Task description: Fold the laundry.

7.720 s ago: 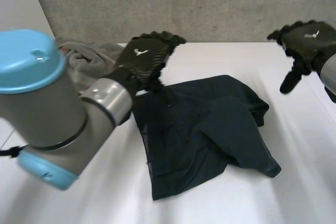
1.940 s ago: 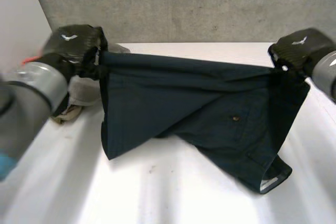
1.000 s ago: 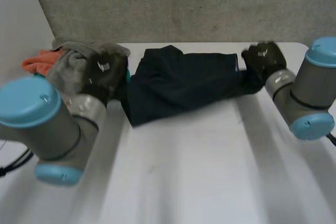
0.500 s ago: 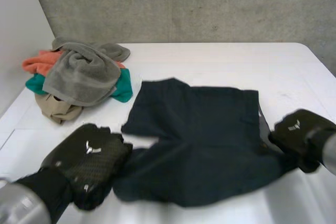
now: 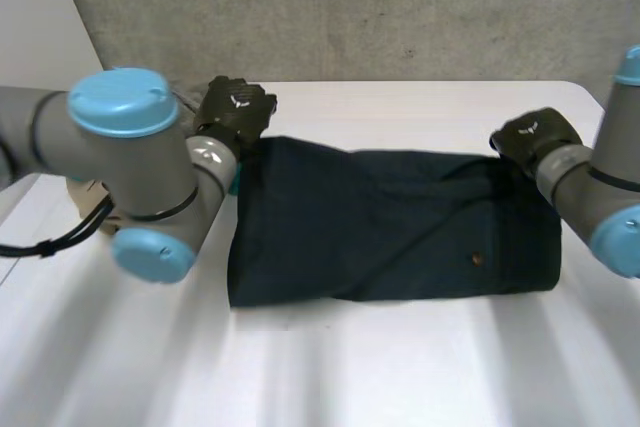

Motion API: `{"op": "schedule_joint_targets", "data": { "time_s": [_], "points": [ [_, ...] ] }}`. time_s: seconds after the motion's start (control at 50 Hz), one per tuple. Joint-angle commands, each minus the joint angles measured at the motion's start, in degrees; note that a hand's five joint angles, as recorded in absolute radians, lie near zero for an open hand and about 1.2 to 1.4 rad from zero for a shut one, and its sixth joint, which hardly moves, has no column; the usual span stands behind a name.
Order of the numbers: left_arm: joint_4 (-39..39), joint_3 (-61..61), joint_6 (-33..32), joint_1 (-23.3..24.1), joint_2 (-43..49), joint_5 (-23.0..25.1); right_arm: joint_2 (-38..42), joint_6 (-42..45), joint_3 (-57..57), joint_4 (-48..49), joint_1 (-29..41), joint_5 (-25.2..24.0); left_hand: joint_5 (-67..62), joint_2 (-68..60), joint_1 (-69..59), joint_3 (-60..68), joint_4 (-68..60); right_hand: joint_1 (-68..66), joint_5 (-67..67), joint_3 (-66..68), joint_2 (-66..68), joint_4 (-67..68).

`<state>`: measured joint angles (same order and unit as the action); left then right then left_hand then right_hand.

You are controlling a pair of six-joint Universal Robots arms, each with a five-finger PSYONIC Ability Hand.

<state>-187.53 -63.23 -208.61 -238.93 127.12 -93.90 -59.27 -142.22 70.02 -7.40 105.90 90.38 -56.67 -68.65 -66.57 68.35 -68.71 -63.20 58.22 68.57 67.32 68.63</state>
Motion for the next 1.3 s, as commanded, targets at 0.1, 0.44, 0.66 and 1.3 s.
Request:
{"op": "schedule_joint_targets", "data": {
  "time_s": [0.1, 0.44, 0.66, 1.3],
  "points": [
    [-14.9, 18.0, -10.4, -1.7, 18.6, -0.5, 18.0, 2.0, -12.4, 19.1, 2.5, 1.4, -13.3, -11.4, -13.4, 11.7, -11.3, -16.8, 11.8, 11.4, 12.7, 11.4],
    [-25.1, 9.3, -10.3, -1.0, 12.7, 1.2, 6.0, -3.0, -6.5, 18.8, 1.9, 2.7, 56.7, 58.6, 56.6, -58.3, 58.7, 53.2, -58.2, -58.6, -57.3, -58.6],
    [-20.7, -14.4, -6.5, 1.4, -4.1, 0.4, -3.0, -8.8, 8.9, -0.1, -3.5, -6.4, 56.7, 58.6, 56.6, -58.3, 58.7, 53.2, -58.2, -58.6, -57.3, -58.6],
    [-19.5, -27.0, 0.2, 2.5, -14.4, -1.5, -9.3, 4.3, 22.3, 15.0, -14.5, -5.9, 56.7, 58.6, 56.6, -58.3, 58.7, -16.8, 11.8, 11.4, 12.7, 11.4]
  ]
}}
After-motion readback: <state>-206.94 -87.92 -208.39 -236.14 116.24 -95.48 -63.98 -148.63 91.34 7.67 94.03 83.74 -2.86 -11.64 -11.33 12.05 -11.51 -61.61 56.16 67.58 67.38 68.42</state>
